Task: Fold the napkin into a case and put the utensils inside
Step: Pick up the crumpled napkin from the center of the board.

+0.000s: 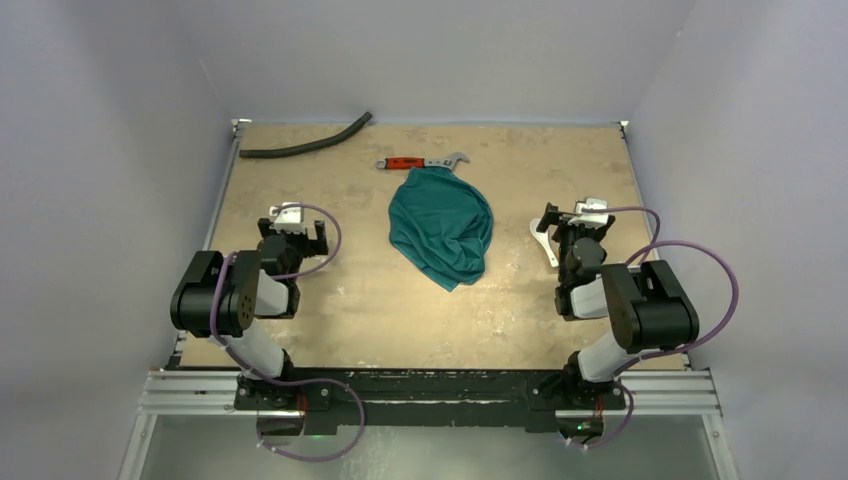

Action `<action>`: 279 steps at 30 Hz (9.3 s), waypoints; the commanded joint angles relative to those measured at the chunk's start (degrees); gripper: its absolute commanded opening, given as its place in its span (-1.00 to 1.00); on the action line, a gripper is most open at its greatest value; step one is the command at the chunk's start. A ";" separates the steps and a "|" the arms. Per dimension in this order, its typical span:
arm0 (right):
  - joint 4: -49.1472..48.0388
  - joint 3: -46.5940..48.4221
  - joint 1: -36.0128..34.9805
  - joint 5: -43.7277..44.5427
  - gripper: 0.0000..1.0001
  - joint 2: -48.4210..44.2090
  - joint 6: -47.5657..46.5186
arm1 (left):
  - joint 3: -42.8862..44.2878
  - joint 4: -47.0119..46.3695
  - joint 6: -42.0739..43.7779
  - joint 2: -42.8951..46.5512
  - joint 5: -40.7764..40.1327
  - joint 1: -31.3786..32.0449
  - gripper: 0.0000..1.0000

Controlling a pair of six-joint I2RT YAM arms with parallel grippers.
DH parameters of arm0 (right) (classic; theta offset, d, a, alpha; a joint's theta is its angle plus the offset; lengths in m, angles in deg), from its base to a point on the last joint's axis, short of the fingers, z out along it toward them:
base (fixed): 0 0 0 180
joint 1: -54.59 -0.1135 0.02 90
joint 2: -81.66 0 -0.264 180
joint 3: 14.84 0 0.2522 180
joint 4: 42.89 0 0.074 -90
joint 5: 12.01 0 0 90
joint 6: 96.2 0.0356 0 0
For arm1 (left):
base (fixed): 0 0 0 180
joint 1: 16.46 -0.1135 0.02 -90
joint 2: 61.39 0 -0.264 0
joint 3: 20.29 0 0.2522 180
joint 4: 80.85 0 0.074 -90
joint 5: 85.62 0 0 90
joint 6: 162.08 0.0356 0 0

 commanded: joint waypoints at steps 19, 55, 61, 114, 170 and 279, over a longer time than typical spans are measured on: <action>67.19 25.23 -0.08 16.91 0.97 -17.26 24.17 | 32.84 60.41 3.66 7.71 4.15 1.68 0.97; 84.72 45.38 -44.94 2.22 0.60 6.64 19.36 | 65.56 117.17 16.49 0.20 10.10 8.76 0.97; 83.62 48.51 -42.26 3.04 -0.44 9.93 19.27 | 62.18 112.51 15.36 4.13 10.93 12.84 0.97; 94.09 70.17 -19.94 -13.56 -1.00 19.71 16.77 | 66.81 96.59 38.53 -12.61 12.11 42.74 0.84; 92.25 72.25 -19.65 -20.28 -1.00 19.53 19.56 | 77.07 102.22 36.44 -23.51 19.44 36.16 0.09; 67.21 28.96 -25.55 -21.95 0.18 -0.63 52.87 | 58.92 85.42 8.04 -6.63 21.25 33.18 -1.00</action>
